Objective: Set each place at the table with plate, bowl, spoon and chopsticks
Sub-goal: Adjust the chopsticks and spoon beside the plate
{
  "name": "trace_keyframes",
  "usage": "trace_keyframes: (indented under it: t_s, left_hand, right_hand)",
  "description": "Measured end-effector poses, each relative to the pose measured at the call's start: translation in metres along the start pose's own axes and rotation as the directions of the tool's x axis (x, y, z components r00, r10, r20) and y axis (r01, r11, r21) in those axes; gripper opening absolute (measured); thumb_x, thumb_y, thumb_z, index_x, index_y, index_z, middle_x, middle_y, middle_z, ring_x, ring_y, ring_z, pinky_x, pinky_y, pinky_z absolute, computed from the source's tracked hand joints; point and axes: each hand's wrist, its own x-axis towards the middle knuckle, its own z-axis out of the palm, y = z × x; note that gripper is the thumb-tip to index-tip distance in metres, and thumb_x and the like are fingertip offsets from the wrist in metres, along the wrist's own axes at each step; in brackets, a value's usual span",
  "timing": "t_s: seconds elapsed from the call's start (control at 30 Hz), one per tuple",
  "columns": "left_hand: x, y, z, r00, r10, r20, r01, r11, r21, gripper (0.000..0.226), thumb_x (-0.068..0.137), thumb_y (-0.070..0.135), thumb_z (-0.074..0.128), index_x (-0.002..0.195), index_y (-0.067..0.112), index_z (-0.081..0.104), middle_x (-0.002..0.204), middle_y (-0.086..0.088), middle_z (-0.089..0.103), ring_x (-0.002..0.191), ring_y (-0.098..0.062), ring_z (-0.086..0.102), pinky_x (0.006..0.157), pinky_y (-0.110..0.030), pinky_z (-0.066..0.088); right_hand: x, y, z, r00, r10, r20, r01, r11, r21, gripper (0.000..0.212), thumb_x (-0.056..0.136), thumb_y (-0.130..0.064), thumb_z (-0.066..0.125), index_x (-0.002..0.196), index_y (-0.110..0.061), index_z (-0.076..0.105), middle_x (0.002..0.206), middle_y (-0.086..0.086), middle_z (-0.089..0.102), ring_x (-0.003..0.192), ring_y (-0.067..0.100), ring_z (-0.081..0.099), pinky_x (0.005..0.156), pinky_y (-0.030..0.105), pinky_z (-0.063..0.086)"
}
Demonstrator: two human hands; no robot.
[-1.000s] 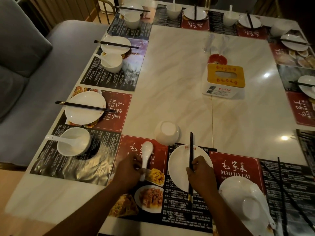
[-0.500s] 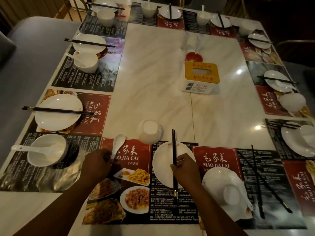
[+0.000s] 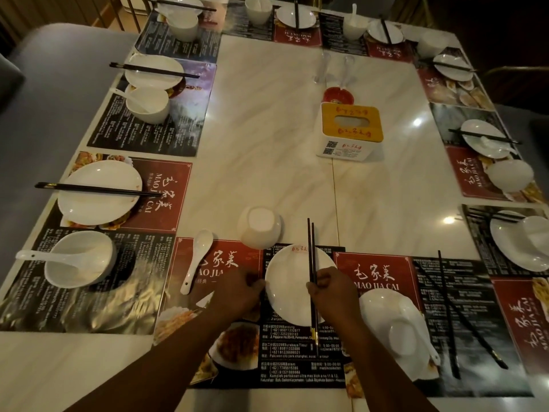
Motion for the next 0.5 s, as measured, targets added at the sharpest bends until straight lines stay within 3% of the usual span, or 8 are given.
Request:
trace_keyframes:
  t_s: [0.07,0.33,0.4,0.5]
  left_hand:
    - [0.006,0.004,0.013,1.000,0.000,0.014,0.000,1.000,0.000,0.017,0.093,0.033,0.066,0.105,0.022,0.072,0.089,0.004,0.073,0.077,-0.011,0.070,0.076,-0.036,0.061]
    - [0.007,-0.002,0.020,0.998,-0.067,0.011,0.068,0.997,-0.038,0.021,0.089,0.019,0.071,0.110,0.020,0.067,0.098,0.002,0.070,0.091,-0.018,0.068,0.081,-0.042,0.060]
    - [0.001,-0.008,0.013,0.997,-0.080,0.010,0.081,0.994,-0.069,0.023,0.089,0.016,0.071,0.111,0.021,0.065,0.100,0.003,0.069,0.090,-0.017,0.068,0.074,-0.038,0.062]
    - [-0.012,-0.023,-0.006,0.997,-0.071,-0.025,0.071,0.997,-0.006,0.028,0.089,0.016,0.071,0.116,0.021,0.064,0.103,0.007,0.067,0.096,-0.013,0.064,0.076,-0.027,0.054]
  right_hand:
    - [0.002,0.003,-0.006,1.000,0.009,0.000,-0.009,1.000,0.010,0.027,0.087,-0.018,0.075,0.111,-0.016,0.065,0.084,-0.015,0.061,0.079,0.000,0.059,0.070,0.018,0.049]
    - [0.004,0.013,-0.022,0.999,0.030,-0.039,-0.027,0.998,0.063,0.028,0.087,-0.024,0.075,0.114,-0.021,0.067,0.096,-0.008,0.070,0.089,0.010,0.066,0.083,0.034,0.057]
    - [0.005,0.013,-0.026,0.996,0.050,-0.071,-0.044,0.996,0.084,0.025,0.088,-0.025,0.074,0.112,-0.023,0.067,0.094,-0.011,0.069,0.091,0.012,0.066,0.086,0.039,0.057]
    - [0.004,0.011,-0.026,0.996,0.036,-0.084,-0.029,0.995,0.093,0.021,0.090,-0.023,0.072,0.110,-0.026,0.066,0.091,-0.014,0.066,0.088,0.009,0.064,0.084,0.036,0.056]
